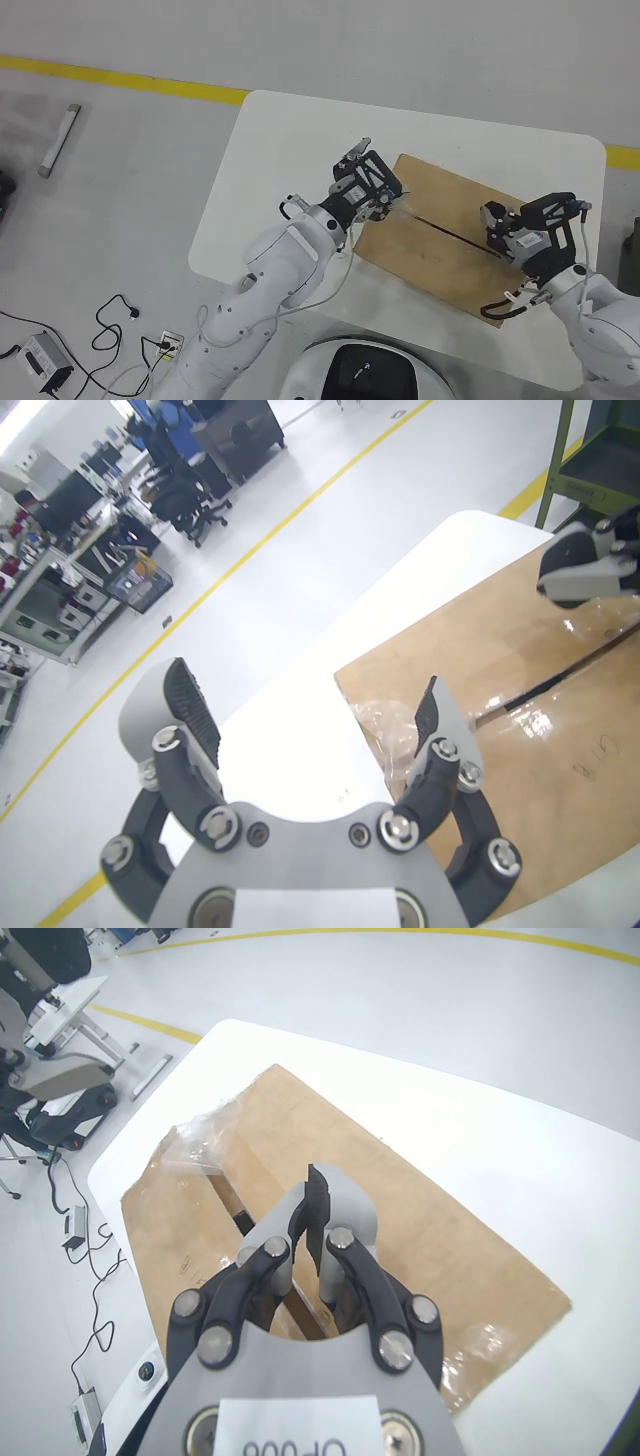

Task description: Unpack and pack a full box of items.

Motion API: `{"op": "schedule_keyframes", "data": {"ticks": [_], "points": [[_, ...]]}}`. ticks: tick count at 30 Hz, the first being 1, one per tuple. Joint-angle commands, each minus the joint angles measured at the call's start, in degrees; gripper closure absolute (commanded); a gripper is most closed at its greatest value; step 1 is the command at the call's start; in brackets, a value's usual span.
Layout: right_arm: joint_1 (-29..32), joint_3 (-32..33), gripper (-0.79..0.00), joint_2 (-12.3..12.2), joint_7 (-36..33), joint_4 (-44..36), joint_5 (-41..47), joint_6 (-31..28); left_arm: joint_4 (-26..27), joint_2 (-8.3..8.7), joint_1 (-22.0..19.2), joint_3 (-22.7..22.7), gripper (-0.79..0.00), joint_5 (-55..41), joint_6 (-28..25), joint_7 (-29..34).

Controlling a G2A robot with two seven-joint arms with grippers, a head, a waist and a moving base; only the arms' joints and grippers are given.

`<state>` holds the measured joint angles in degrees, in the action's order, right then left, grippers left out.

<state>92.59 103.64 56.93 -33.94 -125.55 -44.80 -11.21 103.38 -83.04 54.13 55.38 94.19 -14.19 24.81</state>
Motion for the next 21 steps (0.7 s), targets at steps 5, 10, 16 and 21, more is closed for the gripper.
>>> {"op": "schedule_keyframes", "data": {"ticks": [5, 10, 16, 21], "points": [[-0.1, 0.2, 0.0, 0.1, 1.2, 2.4, -0.4, -0.3, -1.4, -0.56, 0.0, 0.2, -0.785, -4.5, 2.5, 8.5], [-0.3, -0.7, 0.0, 0.1, 1.5, 3.2, -1.0, -0.4, -2.6, -1.0, -0.9, 0.2, -0.785, -6.9, 3.6, 13.4], [-0.9, -1.6, 0.0, 0.2, 1.5, 3.8, -1.7, -0.6, -5.4, -1.49, -4.1, -0.9, -0.785, -6.6, 2.4, 18.4], [-1.4, -2.1, 0.0, 0.2, 1.4, 4.1, -2.1, -0.8, -6.8, -1.85, -5.5, -2.6, -0.785, -4.4, 1.7, 19.3]]}}
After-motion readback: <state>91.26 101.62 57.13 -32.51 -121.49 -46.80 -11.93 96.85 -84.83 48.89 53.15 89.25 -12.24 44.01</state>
